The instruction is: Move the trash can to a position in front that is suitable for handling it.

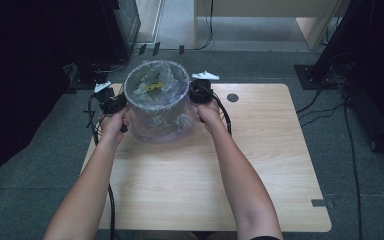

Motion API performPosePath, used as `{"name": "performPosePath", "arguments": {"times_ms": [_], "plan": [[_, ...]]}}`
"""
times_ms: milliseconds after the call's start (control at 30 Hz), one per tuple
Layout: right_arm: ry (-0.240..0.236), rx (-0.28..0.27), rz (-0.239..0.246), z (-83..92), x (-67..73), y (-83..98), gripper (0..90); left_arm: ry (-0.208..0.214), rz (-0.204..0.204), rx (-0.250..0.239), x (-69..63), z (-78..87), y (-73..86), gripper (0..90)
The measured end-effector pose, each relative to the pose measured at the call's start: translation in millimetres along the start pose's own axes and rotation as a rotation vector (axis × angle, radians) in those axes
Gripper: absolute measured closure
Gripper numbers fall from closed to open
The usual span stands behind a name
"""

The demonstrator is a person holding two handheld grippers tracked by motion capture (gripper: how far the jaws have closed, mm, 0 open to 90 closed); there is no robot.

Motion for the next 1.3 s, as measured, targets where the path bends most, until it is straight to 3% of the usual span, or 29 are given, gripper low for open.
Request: {"name": "performPosePath", "arguments": {"times_ms": [133,233,400,800,867,1000,1300], "plan": [[-0.009,0.019,0.039,7.6,1.4,3.8,90.0,0.009,0.020,-0.002,-1.2,2.9,0.8,90.0],[0.002,0.013,0.041,16.6,-0.3,7.7,90.0,0.006,-0.005,-0.013,-11.3,10.6,0.9,90.0],[0.013,0.010,0.052,31.5,-2.5,14.6,90.0,0.015,-0.013,-0.013,-22.5,18.4,3.5,90.0],[0.048,0.002,0.056,91.5,-26.4,36.3,90.0,0.061,-0.078,-0.011,-75.1,39.0,14.3,90.0],[0.049,0.003,0.043,101.5,-30.2,40.7,90.0,0.063,-0.080,-0.012,-79.5,40.6,14.7,90.0],[0.048,0.009,0.006,121.9,-38.1,49.5,90.0,0.076,-0.127,-0.012,-101.4,50.7,16.8,90.0],[0.070,0.017,0.006,161.1,-46.3,65.4,90.0,0.103,-0.144,-0.004,-128.6,71.6,31.0,90.0]]}}
Point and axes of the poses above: each handheld gripper's, and its own axes: z roughly backward along the jaws, y roughly out of its underside, x roughly to its left, the point moved 3 cm from there along -z, roughly forward along the jaws, and after that the axes turned 13 degrees about -z, right-handed, at the moved point
